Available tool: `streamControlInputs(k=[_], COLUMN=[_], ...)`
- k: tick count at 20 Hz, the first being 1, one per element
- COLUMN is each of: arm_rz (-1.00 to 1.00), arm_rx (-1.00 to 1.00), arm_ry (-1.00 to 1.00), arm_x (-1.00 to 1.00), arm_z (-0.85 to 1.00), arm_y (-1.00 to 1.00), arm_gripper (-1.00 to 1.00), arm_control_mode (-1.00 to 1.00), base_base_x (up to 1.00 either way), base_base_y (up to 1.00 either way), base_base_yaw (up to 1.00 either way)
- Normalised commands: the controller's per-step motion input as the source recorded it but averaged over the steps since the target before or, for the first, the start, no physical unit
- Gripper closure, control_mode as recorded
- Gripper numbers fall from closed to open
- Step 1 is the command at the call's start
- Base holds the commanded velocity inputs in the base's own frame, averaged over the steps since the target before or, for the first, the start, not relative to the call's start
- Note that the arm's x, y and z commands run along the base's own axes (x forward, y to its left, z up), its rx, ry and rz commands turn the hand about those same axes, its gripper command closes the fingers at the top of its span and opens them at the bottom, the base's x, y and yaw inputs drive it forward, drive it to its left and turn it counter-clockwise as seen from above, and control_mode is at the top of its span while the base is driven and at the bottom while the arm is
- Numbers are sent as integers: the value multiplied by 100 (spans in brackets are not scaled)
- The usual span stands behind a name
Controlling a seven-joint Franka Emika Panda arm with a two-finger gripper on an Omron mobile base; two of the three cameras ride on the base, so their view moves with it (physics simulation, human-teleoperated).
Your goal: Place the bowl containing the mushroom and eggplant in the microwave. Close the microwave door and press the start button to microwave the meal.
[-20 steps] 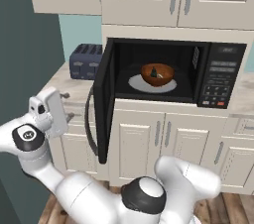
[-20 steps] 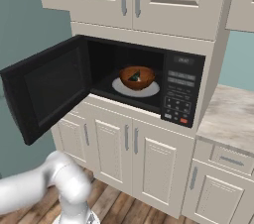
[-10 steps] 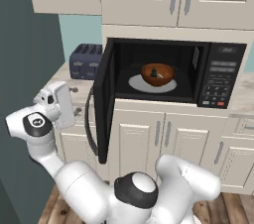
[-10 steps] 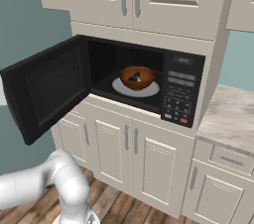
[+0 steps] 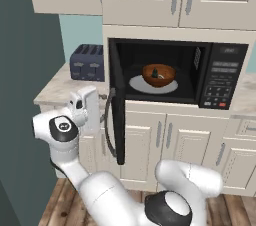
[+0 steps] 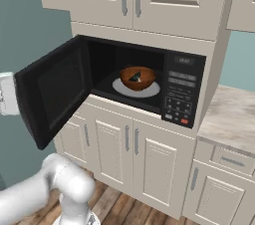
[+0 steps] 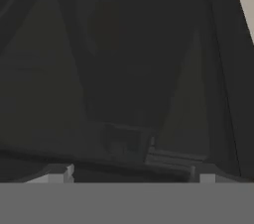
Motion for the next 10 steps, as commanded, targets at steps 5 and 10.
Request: streamControlInputs(k=[5, 10], arm_rz=[-3, -5], arm_rx=[11, 12], arm_ry=[0, 1], arm_x=[-28, 22], arm_z=[0, 6], arm_y=[-100, -100], arm_gripper=[-100, -100], arm_control_mode=[-100, -100], base_base_x=[0, 0], base_base_y=[0, 0], base_base_yaw=[0, 0])
